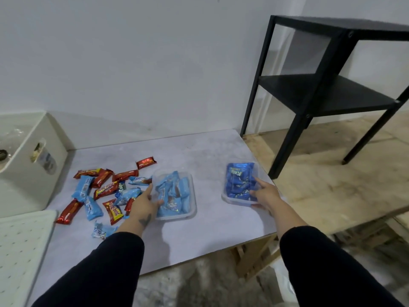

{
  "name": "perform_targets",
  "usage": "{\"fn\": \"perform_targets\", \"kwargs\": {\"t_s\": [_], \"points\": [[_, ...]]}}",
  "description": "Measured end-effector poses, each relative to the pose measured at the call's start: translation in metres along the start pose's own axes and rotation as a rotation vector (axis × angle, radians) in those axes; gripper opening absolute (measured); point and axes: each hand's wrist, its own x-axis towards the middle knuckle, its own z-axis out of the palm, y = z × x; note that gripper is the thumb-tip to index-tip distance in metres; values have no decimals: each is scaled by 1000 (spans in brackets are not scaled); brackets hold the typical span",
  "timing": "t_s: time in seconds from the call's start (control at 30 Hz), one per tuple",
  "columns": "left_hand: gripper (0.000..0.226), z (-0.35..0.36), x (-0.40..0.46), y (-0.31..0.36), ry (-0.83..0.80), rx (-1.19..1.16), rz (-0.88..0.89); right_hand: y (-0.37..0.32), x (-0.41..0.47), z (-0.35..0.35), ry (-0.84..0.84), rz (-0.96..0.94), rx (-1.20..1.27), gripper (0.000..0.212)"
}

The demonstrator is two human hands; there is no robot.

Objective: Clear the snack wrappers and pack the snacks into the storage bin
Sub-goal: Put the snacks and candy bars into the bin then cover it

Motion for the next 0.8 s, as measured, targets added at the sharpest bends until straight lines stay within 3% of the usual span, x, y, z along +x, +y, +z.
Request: {"fn": "perform_targets", "kwargs": {"t_s": [0.13, 0.33, 0.53, 0.7, 0.8], "points": [[70, 3, -3, 5, -26, -20, -9, -4, -6, 1, 9, 47, 39, 62], [57, 6, -6, 14, -51, -56, -12, -34, -19, 10, -60, -139, 25, 62], [67, 4, -19, 36, -180, -405, -167, -47, -45, 53, -213, -288, -38, 63], [64, -2, -20, 33, -230, -421, -147, -39, -66, 86, -301, -285, -124, 61], [78, -3, -15, 25, -209, -357, -94, -30, -67, 98, -331, -305, -217, 59]]}}
